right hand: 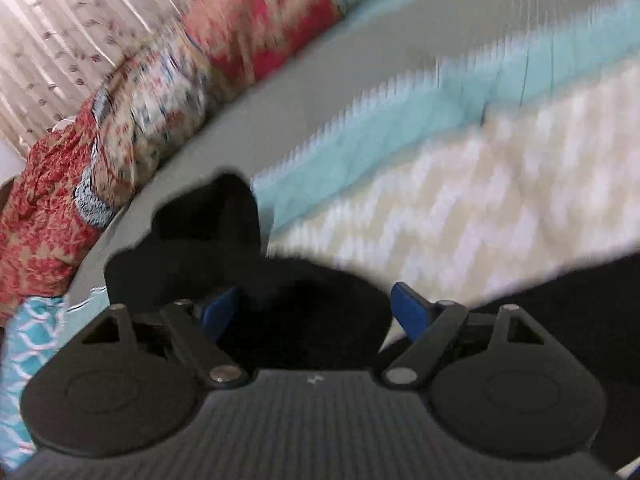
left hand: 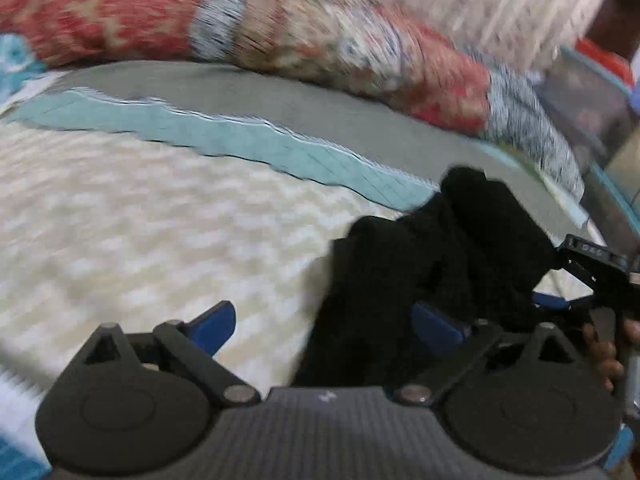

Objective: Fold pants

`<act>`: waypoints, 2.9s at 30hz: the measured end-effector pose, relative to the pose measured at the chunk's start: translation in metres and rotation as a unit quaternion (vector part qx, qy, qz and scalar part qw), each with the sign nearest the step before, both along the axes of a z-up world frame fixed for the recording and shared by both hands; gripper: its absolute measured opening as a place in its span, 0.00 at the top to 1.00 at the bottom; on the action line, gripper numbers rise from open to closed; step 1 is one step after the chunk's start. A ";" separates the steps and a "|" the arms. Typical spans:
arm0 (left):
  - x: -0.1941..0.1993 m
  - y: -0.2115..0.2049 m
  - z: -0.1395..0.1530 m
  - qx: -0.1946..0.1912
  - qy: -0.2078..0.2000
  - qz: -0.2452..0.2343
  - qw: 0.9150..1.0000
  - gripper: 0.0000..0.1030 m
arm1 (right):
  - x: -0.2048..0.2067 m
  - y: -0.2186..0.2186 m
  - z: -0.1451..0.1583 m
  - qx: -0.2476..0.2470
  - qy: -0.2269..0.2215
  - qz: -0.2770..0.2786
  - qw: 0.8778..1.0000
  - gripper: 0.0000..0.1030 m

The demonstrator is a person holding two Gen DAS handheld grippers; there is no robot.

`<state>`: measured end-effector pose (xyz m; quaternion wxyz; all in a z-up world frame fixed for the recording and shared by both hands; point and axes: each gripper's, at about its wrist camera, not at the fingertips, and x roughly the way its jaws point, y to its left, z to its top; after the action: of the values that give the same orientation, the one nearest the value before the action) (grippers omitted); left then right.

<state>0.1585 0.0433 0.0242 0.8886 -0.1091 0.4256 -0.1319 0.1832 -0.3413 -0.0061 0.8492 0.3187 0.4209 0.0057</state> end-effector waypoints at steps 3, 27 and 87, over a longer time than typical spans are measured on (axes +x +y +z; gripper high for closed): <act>0.023 -0.035 -0.022 0.004 0.071 -0.050 0.996 0.81 | -0.007 0.007 0.007 0.018 -0.007 0.024 1.000 0.87; -0.143 0.114 0.021 -0.079 0.022 0.071 0.994 0.26 | -0.231 -0.118 0.078 -0.125 -0.079 -0.247 0.958 0.57; -0.071 0.145 0.012 -0.155 -0.006 0.204 0.966 0.23 | -0.019 -0.089 0.129 -0.089 -0.160 -0.080 0.980 0.54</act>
<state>0.0872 0.1878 0.0357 0.8714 -0.3296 0.3631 -0.0127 0.1642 -0.4306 0.1226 0.9283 0.2693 0.2518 -0.0487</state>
